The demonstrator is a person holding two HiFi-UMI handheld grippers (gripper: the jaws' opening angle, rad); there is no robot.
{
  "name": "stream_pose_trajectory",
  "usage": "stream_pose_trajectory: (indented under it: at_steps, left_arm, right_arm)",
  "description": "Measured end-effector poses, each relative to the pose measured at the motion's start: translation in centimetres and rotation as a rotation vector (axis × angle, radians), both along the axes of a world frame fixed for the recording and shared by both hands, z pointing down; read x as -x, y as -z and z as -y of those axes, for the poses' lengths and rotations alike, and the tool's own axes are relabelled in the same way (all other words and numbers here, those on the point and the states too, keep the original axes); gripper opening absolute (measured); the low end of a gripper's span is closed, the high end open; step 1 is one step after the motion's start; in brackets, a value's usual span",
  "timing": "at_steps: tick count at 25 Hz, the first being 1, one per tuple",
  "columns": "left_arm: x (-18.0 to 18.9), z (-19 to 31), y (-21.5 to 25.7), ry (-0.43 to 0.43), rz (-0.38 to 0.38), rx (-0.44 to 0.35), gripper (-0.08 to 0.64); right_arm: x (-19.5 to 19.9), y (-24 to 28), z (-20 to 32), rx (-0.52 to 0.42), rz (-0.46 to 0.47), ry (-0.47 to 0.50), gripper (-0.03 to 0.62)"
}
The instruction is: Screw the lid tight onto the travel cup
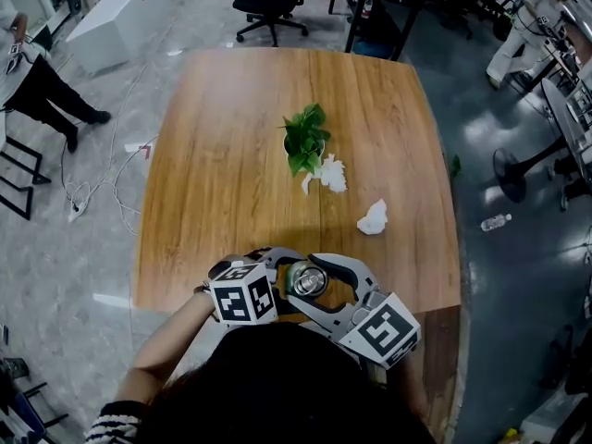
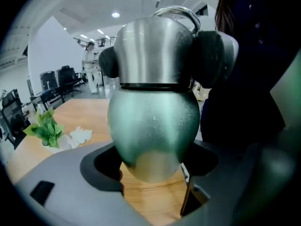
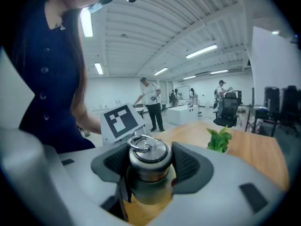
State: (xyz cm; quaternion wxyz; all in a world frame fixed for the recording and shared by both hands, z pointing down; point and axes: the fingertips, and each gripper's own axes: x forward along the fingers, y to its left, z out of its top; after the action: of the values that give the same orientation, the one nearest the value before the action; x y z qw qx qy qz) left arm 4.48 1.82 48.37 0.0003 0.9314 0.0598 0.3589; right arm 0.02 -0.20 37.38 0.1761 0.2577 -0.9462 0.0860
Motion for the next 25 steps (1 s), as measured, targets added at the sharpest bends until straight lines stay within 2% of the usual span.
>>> stream_pose_trajectory:
  at_steps: [2, 7, 9, 11, 14, 16, 18, 22, 25]
  left_arm:
    - [-0.2, 0.6, -0.1, 0.050, 0.003, -0.015, 0.390]
    - [-1.3, 2.5, -0.1, 0.309, -0.045, 0.044, 0.389]
    - [-1.3, 2.8, -0.3, 0.358, -0.041, 0.036, 0.389]
    - [-1.2, 2.4, -0.3, 0.304, -0.038, 0.027, 0.388]
    - [-0.4, 0.4, 0.1, 0.102, -0.040, 0.047, 0.388]
    - [-0.2, -0.2, 0.2, 0.028, -0.026, 0.040, 0.389]
    - [-0.4, 0.1, 0.1, 0.043, -0.017, 0.011, 0.389]
    - [-1.5, 1.1, 0.2, 0.158, -0.046, -0.002, 0.388]
    - [-1.5, 1.7, 0.4, 0.226, -0.057, -0.024, 0.388]
  right_arm:
    - [0.0, 0.2, 0.6, -0.046, -0.004, -0.048, 0.259]
    - [-0.7, 0.1, 3.0, -0.084, -0.006, -0.291, 0.262]
    - [-1.0, 0.0, 3.1, -0.075, 0.014, -0.313, 0.262]
    - [-1.2, -0.1, 2.6, -0.026, 0.050, -0.265, 0.261]
    - [-0.9, 0.2, 0.8, 0.073, 0.101, -0.074, 0.261]
    - [-0.7, 0.3, 0.1, 0.091, 0.099, 0.006, 0.261]
    - [-0.6, 0.4, 0.3, 0.050, 0.078, 0.002, 0.262]
    - [0.0, 0.4, 1.0, -0.059, -0.010, -0.079, 0.262]
    - [-0.3, 0.7, 1.3, -0.071, 0.004, -0.128, 0.262]
